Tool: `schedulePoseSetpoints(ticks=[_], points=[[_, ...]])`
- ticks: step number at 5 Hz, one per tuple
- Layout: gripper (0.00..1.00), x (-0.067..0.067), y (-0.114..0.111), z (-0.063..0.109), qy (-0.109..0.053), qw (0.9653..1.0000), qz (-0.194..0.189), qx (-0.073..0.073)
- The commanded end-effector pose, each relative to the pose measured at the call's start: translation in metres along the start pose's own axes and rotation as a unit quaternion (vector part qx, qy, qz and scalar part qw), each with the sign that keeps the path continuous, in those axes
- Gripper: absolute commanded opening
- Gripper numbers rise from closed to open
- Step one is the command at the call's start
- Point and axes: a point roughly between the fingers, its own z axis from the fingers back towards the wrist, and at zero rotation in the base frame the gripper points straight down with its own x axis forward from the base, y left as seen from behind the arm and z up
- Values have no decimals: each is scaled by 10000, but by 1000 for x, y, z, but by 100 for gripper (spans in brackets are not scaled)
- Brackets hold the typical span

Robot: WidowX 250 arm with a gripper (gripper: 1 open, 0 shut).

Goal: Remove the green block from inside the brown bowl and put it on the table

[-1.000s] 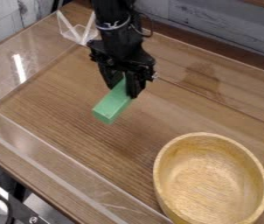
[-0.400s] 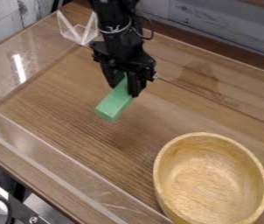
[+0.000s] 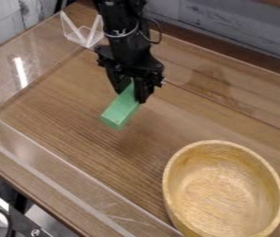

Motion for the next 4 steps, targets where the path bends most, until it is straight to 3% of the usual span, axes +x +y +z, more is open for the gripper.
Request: schedulePoseSetpoints(ticks=[1, 4], points=[[0, 12, 5, 10, -268, 9996, 50, 73], [0, 9, 16, -4, -278, 9995, 103, 58]])
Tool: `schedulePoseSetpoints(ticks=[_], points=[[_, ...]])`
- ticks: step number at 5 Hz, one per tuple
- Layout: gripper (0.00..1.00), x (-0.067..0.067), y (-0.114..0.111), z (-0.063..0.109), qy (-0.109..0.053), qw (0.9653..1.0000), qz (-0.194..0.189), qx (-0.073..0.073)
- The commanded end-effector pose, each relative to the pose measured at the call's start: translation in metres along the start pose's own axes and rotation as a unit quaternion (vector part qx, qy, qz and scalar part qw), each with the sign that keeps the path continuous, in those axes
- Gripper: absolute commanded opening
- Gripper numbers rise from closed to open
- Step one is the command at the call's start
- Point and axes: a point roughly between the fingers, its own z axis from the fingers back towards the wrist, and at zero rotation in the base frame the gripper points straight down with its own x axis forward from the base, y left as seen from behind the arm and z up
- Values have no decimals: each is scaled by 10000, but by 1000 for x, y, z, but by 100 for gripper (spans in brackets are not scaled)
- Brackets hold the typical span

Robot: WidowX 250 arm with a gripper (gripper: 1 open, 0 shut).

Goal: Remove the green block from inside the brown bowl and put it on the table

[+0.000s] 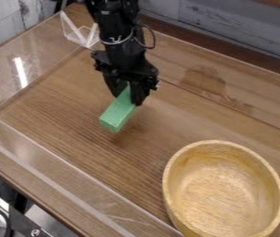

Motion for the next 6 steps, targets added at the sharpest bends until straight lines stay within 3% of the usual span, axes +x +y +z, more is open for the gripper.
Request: schedulePoseSetpoints(ticks=[1, 6], points=[[0, 6, 5, 6, -197, 9998, 2, 33], [0, 2, 10, -6, -43, 9999, 71, -99]])
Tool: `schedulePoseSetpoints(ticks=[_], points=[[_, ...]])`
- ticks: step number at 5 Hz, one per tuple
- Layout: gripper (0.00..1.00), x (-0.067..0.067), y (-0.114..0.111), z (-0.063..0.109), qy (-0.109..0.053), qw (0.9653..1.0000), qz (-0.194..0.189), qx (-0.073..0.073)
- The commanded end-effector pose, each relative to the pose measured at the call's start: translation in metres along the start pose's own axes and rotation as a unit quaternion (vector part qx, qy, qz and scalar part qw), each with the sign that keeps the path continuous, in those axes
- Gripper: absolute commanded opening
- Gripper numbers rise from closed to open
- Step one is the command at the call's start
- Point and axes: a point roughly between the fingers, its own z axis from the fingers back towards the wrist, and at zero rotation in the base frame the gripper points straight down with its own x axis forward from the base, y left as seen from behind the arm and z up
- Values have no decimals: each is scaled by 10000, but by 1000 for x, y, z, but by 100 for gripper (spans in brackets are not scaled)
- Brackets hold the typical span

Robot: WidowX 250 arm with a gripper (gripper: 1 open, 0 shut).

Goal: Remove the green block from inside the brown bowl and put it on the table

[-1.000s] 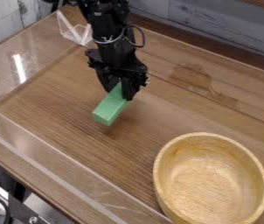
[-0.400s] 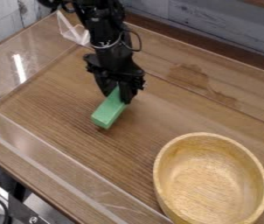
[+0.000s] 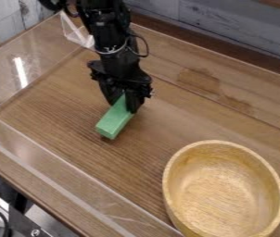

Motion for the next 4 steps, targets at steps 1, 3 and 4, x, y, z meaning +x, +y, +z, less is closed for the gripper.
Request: schedulePoseSetpoints(ticks=[1, 3, 4], points=[[0, 6, 4, 8, -141, 9999, 34, 18], [0, 4, 4, 5, -25, 10000, 60, -37], [0, 4, 4, 4, 27, 9999, 70, -66]])
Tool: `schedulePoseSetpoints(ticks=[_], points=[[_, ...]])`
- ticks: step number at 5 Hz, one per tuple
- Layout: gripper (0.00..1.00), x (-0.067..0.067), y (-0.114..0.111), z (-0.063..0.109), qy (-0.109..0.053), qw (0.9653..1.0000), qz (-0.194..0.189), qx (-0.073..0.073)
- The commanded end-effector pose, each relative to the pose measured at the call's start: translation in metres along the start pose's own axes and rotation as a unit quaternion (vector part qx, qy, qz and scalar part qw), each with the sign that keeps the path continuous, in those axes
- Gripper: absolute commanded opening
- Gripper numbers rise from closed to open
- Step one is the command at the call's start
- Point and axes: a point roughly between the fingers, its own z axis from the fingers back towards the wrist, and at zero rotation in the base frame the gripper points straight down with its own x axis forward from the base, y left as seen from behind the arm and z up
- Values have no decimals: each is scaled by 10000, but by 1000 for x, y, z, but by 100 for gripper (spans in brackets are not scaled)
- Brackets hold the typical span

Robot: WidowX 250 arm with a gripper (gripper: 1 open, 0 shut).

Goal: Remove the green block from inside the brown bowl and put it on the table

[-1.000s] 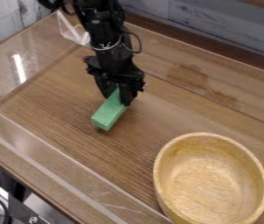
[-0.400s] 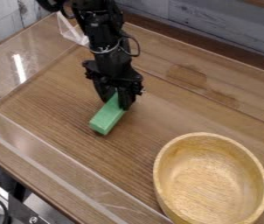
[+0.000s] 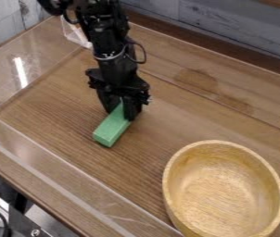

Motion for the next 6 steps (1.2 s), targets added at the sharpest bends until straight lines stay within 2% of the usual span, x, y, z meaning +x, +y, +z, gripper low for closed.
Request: schedulePoseSetpoints(ticks=[1, 6], points=[[0, 11, 3, 12, -225, 9997, -3, 33], [0, 9, 1, 9, -9, 9999, 10, -110]])
